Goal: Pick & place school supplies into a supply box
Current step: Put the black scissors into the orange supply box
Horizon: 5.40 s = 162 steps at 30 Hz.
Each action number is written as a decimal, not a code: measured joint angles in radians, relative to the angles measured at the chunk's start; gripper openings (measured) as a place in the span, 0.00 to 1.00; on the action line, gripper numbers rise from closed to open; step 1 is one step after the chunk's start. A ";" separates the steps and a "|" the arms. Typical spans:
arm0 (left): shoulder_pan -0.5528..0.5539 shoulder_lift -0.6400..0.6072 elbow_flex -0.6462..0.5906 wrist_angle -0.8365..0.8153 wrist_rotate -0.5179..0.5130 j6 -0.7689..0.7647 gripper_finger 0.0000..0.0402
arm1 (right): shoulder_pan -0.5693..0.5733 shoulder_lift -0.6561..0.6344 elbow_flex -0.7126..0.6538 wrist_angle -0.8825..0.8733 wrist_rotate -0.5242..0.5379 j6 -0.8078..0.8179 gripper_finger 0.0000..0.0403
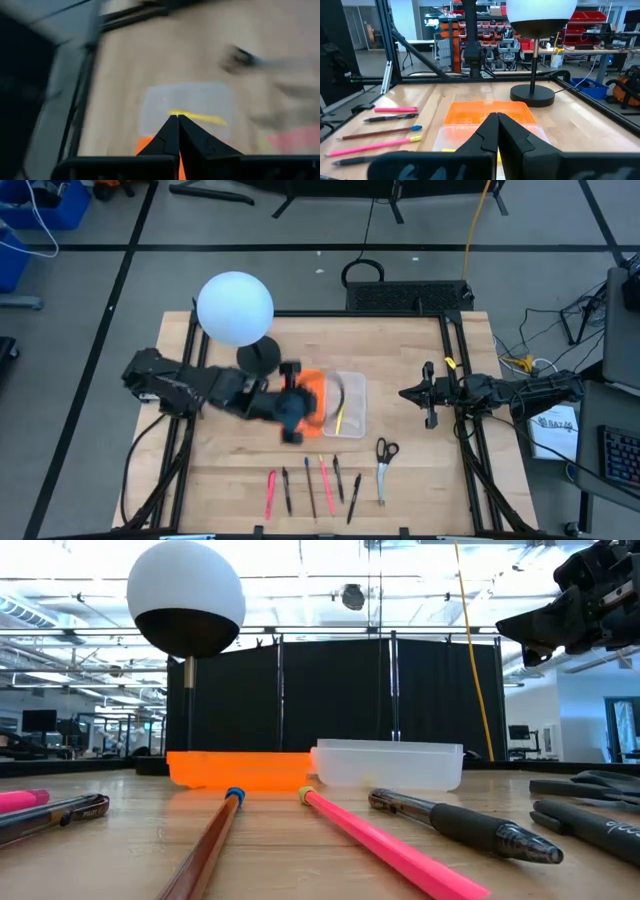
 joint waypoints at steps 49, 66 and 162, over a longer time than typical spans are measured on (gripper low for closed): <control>-0.102 -0.866 -1.756 1.608 0.029 0.169 0.03 | 0.000 0.072 0.000 0.038 0.002 0.067 0.00; -0.102 -0.882 -1.752 1.640 0.000 0.370 0.05 | 0.001 0.201 0.026 0.273 0.006 0.053 0.00; -0.100 -0.883 -1.751 1.631 -0.140 0.458 0.05 | 0.309 1.568 1.090 -1.007 -0.131 1.980 0.32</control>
